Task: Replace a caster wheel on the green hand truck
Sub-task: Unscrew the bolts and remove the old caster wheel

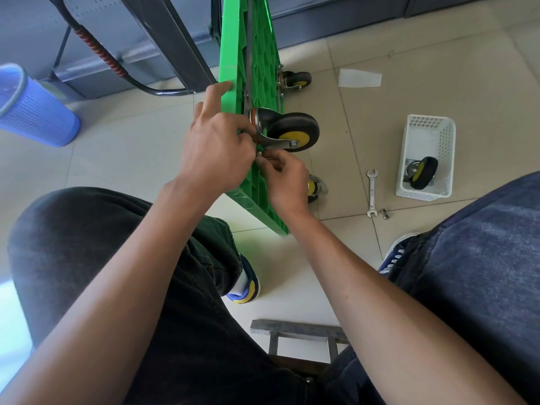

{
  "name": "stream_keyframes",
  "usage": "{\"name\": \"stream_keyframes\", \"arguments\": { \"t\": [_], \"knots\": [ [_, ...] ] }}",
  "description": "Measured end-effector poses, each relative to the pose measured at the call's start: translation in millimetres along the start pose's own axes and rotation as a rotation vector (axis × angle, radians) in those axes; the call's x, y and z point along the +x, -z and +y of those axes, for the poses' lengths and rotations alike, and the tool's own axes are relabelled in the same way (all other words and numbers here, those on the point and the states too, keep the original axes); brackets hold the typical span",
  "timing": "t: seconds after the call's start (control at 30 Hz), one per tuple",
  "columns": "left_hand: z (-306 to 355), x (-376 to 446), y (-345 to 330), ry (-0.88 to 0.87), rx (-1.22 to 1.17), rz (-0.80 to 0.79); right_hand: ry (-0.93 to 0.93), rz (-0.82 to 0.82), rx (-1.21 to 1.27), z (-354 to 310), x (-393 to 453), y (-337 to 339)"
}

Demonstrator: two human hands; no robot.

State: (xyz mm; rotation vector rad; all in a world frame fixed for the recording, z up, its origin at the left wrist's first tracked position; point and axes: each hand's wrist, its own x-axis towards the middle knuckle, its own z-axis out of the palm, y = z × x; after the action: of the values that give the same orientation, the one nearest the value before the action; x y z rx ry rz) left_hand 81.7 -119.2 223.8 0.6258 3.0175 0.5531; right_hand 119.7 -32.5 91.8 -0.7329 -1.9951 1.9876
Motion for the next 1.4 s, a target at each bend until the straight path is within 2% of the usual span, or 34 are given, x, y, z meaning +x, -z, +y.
{"name": "stream_keyframes", "arguments": {
  "t": [0.1, 0.23, 0.3, 0.53, 0.73, 0.9, 1.07, 1.4],
  "knots": [
    [0.4, -0.1, -0.1, 0.002, 0.002, -0.001, -0.036, -0.008, 0.022, 0.3, -1.2, 0.6],
    [0.9, -0.3, -0.4, 0.001, 0.001, 0.003, -0.209, -0.004, 0.189, -6.6, 5.3, -6.7],
    [0.5, 0.1, -0.3, 0.005, 0.002, 0.005, -0.25, -0.029, 0.168, -9.8, 9.8, -10.1],
    [1.4, -0.4, 0.4, 0.003, -0.003, -0.004, -0.2, -0.038, 0.019, -6.8, 9.8, -1.7],
    [2.5, -0.9, 0.9, -0.003, 0.016, -0.001, -0.091, -0.039, 0.025, -2.2, 5.4, 1.1],
    [3.4, -1.1, 1.1, 0.0, 0.023, 0.0, -0.195, -0.088, 0.152, -4.3, 6.6, 0.4],
    [2.9, -1.0, 0.7, -0.002, 0.027, 0.0, -0.245, -0.102, 0.101, -8.2, 8.4, 1.0],
    [2.6, -0.8, 0.3, -0.011, 0.025, 0.008, -0.075, -0.05, 0.064, 3.2, 8.1, 1.4]
  ]
}}
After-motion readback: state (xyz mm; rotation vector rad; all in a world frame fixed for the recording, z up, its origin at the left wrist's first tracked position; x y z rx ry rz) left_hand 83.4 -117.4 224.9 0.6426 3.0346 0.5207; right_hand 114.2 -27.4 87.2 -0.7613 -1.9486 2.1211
